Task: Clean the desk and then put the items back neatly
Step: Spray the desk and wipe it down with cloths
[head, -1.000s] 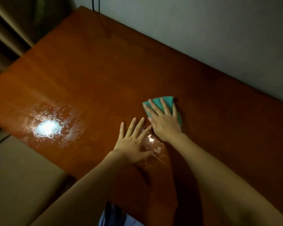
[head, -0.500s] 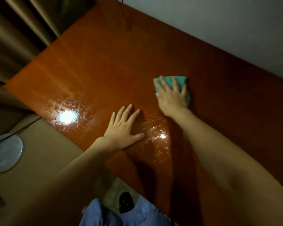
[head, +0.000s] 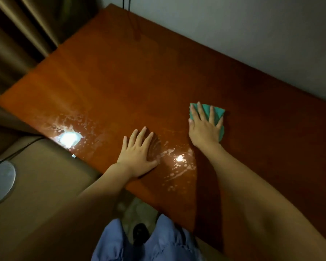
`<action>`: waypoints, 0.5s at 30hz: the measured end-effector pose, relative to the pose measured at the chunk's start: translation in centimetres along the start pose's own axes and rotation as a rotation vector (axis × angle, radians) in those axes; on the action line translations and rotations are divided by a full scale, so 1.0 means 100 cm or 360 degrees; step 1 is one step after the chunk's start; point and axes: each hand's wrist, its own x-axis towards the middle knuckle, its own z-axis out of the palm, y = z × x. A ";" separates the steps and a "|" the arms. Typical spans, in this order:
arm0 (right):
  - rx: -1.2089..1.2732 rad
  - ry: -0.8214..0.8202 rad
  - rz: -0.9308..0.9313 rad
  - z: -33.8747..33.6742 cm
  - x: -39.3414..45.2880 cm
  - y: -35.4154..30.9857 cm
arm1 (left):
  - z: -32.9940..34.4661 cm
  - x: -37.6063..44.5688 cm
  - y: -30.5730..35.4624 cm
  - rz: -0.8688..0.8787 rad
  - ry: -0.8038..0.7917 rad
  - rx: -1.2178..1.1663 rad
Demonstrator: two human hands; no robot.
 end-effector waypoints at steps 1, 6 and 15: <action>0.0019 0.0012 -0.0027 0.003 -0.002 -0.015 | 0.001 -0.003 -0.002 0.0014 0.0002 0.0009; -0.0270 -0.0035 -0.0650 0.035 -0.088 -0.043 | 0.004 -0.010 -0.005 0.0049 -0.0028 0.0028; -0.0209 -0.0066 -0.0174 0.047 -0.160 0.053 | 0.021 -0.028 0.010 0.0081 -0.0023 0.0052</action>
